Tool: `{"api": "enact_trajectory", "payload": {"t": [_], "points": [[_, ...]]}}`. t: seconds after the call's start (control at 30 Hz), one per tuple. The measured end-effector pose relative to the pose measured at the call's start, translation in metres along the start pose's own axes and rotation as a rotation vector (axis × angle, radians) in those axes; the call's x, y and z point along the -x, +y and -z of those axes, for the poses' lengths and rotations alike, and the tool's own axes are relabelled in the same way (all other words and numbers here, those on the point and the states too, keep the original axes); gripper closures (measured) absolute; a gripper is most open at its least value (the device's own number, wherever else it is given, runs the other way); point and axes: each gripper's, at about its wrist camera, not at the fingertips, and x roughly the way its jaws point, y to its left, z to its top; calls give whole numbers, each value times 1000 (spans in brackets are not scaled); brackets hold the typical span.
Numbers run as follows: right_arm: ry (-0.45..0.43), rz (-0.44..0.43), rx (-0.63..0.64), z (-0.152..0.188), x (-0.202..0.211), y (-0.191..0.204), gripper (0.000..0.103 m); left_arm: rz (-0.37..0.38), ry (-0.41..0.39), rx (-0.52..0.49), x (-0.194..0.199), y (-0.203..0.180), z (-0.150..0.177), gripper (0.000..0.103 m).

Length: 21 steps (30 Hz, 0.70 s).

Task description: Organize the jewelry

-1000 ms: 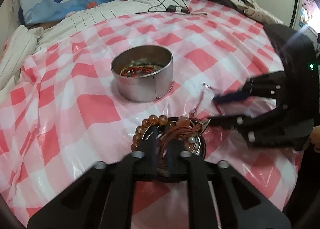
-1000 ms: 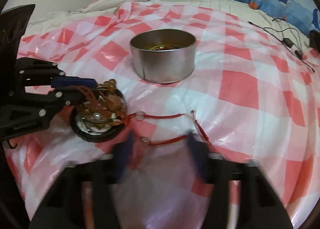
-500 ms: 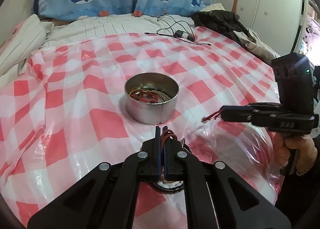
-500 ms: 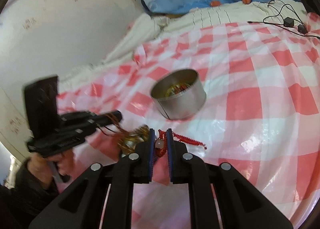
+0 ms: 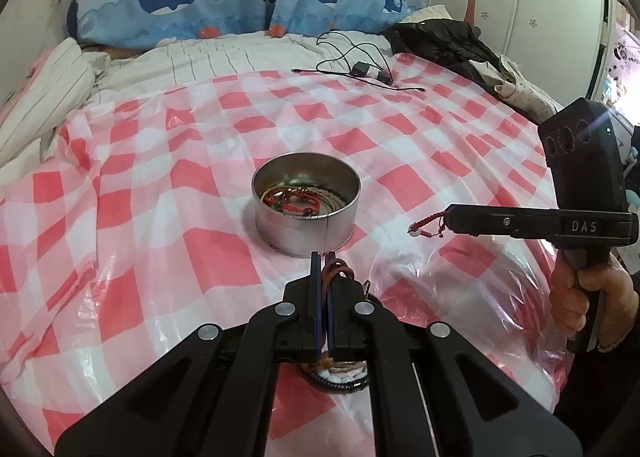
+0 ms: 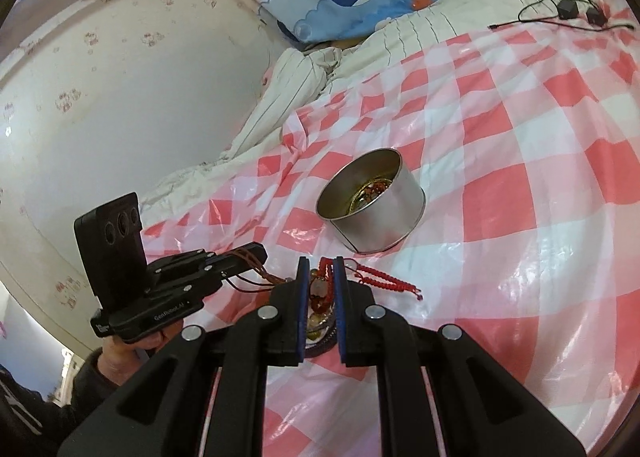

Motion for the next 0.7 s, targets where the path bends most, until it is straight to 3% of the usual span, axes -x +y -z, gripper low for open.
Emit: {"api": "enact_trajectory", "payload": {"t": [0.37,0.7], "points": [[-73,-22,41,-27,3,17,91,24,-48,27,-2,1,-33,101],[-91,-19,57,-49,-1,15,91,38,-76,41,-34,6,-80,101]]}}
